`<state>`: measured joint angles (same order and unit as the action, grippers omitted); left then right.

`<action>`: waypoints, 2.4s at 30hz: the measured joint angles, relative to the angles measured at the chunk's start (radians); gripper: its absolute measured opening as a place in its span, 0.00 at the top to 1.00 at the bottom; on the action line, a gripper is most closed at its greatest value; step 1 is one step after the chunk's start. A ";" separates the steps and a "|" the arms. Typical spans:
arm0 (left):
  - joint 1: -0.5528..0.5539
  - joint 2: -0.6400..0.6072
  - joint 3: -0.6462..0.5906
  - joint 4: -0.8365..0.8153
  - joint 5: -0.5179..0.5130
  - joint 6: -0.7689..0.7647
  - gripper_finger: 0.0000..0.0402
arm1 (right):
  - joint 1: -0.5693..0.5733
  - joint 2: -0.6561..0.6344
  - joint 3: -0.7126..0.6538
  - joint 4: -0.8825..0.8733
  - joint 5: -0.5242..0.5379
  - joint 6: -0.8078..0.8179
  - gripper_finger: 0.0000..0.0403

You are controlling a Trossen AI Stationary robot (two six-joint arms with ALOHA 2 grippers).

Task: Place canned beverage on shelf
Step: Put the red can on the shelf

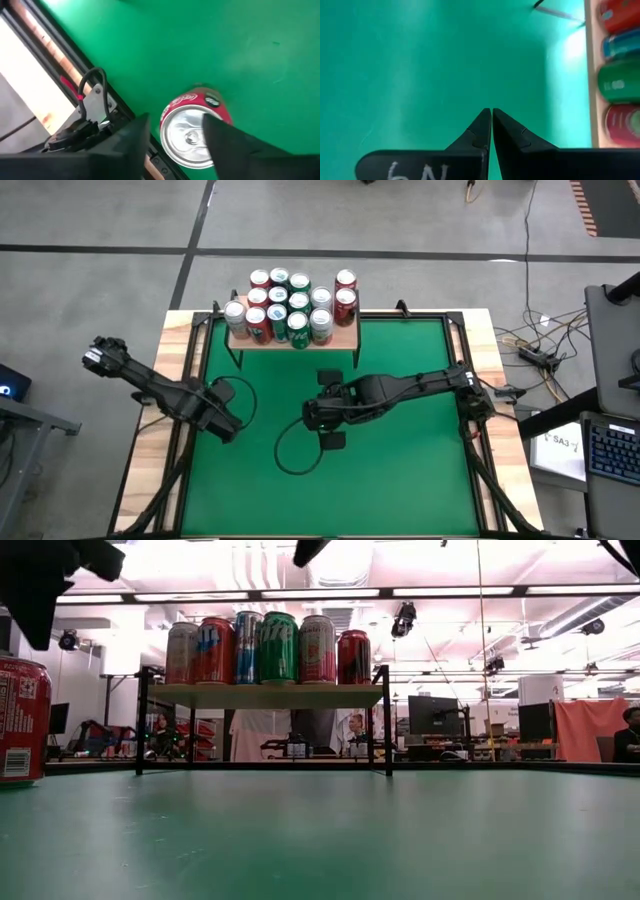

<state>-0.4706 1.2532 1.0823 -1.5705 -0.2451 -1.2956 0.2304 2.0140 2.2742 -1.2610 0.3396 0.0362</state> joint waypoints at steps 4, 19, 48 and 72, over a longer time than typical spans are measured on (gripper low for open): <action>0.000 0.001 -0.028 0.008 0.004 -0.020 0.41 | 0.003 0.002 -0.005 -0.036 -0.003 0.024 0.98; -0.015 -0.045 -0.033 0.040 0.049 -0.010 0.18 | 0.006 0.002 -0.005 -0.047 -0.002 0.033 0.98; -0.024 -0.037 -0.154 0.186 0.027 -0.060 0.18 | 0.007 0.003 -0.005 -0.046 -0.002 0.045 0.98; -0.202 -0.034 -0.237 0.341 -0.116 -0.171 0.27 | 0.056 0.004 -0.169 0.063 0.001 0.105 0.98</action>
<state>-0.6726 1.2190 0.8456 -1.2297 -0.3608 -1.4664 0.2866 2.0178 2.1049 -1.1976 0.3410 0.1414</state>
